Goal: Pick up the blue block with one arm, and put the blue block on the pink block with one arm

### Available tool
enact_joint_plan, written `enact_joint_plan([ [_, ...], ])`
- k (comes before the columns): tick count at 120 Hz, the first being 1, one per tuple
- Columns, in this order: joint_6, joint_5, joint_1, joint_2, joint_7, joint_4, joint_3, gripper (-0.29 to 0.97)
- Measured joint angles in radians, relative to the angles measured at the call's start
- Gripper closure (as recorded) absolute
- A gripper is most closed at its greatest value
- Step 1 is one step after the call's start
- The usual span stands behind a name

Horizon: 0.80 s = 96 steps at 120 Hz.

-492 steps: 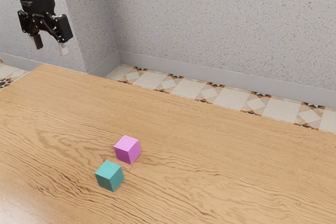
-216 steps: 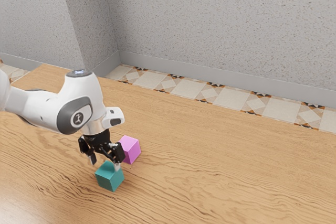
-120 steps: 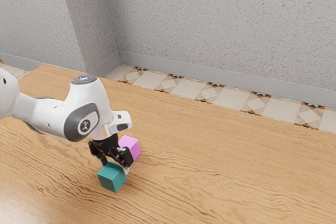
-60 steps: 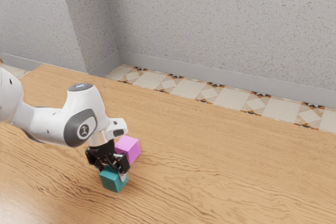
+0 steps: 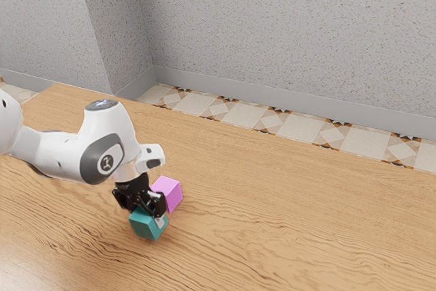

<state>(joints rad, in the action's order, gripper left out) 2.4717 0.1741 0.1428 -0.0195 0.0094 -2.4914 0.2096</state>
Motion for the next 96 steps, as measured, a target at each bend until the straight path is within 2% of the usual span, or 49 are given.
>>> enact_joint_plan([
  [22,-0.121,-0.062,0.001,-0.054,-0.014,0.070,-0.019,0.37],
  [45,-0.230,-0.129,0.037,0.035,-0.010,0.224,-0.075,0.35],
  [59,-0.272,-0.143,0.066,0.088,-0.002,0.294,-0.077,0.35],
  [78,-0.306,-0.147,0.009,0.139,0.011,0.350,-0.074,0.35],
  [96,-0.321,-0.147,0.004,0.173,0.022,0.387,-0.073,0.35],
])
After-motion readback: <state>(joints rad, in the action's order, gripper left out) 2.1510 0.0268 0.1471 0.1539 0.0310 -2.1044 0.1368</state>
